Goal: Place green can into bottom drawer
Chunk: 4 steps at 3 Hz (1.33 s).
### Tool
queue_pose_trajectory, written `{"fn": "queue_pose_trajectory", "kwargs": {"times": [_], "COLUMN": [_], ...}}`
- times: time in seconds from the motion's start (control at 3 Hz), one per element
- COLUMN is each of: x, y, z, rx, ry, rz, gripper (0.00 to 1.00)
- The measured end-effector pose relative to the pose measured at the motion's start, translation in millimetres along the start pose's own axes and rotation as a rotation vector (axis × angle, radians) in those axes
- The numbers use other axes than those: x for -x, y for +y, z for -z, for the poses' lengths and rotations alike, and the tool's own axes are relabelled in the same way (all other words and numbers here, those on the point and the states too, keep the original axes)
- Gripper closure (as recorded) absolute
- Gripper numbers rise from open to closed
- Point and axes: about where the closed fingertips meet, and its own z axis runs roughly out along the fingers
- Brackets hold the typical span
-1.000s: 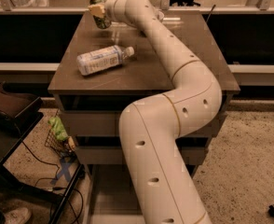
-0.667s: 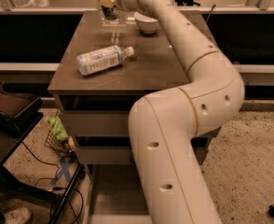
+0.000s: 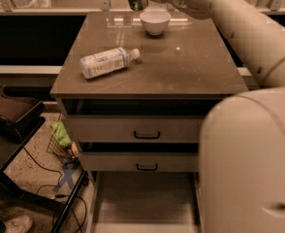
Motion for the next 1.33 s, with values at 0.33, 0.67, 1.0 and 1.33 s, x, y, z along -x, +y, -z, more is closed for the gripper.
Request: {"fn": "queue_pose_trajectory", "kwargs": {"times": [0.33,0.67,1.0,1.33], "x": [7,-24,-57,-82], "y": [4,10,32,51], "z": [83,142,199,244], "rx": [-0.047,-0.069,-0.029,-0.007], "ry": [-0.020,0.034,0.089,0.111], "rz": [0.021,0.012,0.015,0.010], "gripper": [1.00,1.00,1.00,1.00]}}
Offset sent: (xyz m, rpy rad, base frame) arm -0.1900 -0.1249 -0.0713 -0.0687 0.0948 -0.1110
